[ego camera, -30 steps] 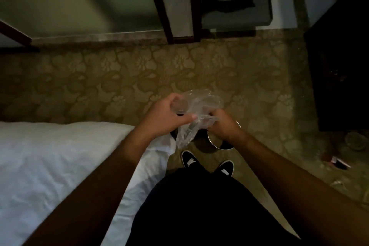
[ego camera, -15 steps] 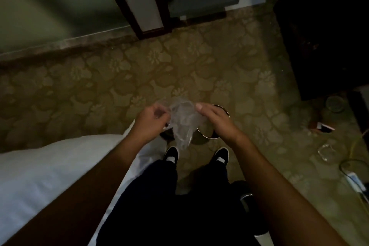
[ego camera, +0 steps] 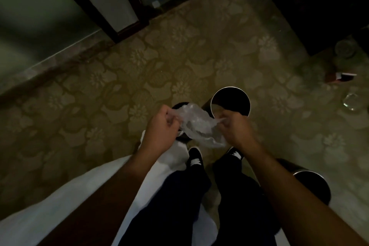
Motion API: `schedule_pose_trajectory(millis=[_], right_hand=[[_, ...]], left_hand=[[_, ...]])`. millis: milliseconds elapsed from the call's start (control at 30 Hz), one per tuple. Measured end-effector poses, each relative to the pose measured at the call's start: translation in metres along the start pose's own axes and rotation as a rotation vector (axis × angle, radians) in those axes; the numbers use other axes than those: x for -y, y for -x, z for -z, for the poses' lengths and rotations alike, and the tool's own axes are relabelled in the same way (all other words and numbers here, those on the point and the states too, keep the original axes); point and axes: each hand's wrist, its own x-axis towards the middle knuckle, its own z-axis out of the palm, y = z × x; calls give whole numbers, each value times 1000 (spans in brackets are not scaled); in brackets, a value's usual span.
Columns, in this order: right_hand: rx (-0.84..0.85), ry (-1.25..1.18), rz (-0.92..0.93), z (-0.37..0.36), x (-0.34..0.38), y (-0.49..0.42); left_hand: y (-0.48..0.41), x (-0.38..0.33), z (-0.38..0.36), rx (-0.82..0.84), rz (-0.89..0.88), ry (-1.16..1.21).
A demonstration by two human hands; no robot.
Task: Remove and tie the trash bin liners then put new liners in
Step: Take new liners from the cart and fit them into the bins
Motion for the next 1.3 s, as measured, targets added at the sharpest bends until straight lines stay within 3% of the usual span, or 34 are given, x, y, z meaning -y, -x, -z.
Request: schedule_pose_trajectory(millis=[167,367,500,633,800,900,1167,1300], right_hand=[[-32,-53,-58,-73,-41,-30],[-212,-89,-58,-151,-87,-84],[-342,-95,-70,-195,-116,-104],[-402,-106,-51,-234,-141,-109],[-381,-95,-57,-268,-176,-118],[-342,-61,-70,-274,-185,-116],[-576,2,325,-282,-188,-118],[-559,65,387,-282,-194,-123]], left_hand=[[-30,68,-20,-1,-33,-41],[-103,166,-49,24,-15,7],[-135,212,-66,88,134,212],[-154,258,-76,120,77,164],[-164,304,-81,131,-99,-32],[-161,312,-89,147,-124,26],[-163,308,-88,-262,-624,-258],[-162,311,-87,-249,-750,-362]])
